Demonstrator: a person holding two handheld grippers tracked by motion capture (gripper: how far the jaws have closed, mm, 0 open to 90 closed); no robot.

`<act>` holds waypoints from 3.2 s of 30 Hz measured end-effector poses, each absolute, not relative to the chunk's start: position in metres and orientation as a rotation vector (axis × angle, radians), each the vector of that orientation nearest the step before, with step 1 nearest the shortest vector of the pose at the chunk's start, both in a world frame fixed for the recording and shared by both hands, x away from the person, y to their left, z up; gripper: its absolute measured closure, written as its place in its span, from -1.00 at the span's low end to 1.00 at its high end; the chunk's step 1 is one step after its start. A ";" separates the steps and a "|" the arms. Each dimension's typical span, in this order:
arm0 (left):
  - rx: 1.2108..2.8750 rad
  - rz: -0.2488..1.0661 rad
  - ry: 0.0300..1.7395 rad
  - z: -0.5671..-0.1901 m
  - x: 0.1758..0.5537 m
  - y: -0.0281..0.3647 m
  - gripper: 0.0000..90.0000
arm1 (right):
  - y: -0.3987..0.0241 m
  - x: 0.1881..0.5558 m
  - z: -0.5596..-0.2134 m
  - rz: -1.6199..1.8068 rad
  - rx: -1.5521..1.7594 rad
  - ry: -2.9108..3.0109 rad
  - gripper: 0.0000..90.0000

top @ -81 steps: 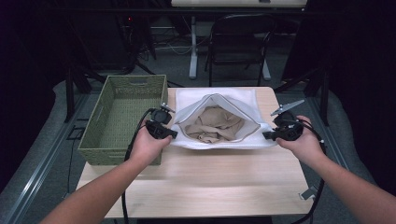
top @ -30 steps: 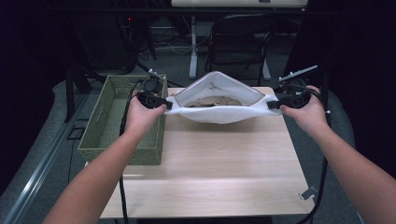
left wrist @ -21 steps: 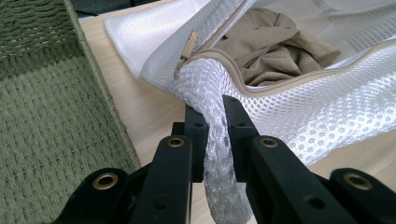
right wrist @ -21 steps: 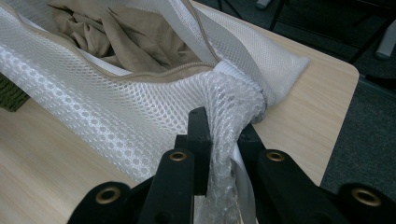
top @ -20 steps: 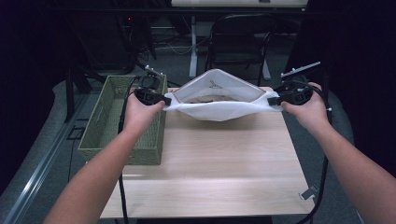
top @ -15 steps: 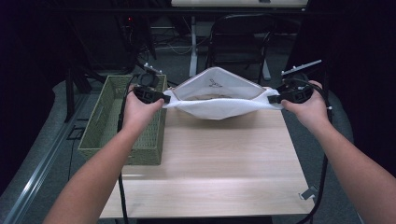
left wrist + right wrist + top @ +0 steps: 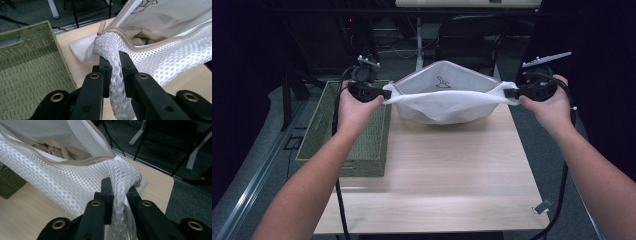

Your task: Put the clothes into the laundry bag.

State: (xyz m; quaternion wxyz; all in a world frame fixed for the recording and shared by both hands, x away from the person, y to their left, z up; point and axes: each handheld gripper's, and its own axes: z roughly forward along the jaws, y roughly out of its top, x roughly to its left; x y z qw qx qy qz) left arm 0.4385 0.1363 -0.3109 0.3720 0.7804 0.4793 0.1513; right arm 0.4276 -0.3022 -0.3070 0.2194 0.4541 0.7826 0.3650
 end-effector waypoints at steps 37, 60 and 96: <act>1.989 0.372 1.233 -0.312 0.434 0.138 0.85 | -0.305 0.422 -0.305 1.015 1.244 2.178 0.79; 2.021 0.302 1.185 -0.345 0.396 0.143 0.81 | -0.308 0.390 -0.328 1.003 1.214 2.256 0.74; 1.986 0.182 1.165 -0.495 0.294 0.151 0.68 | -0.317 0.284 -0.465 1.082 1.245 2.266 0.62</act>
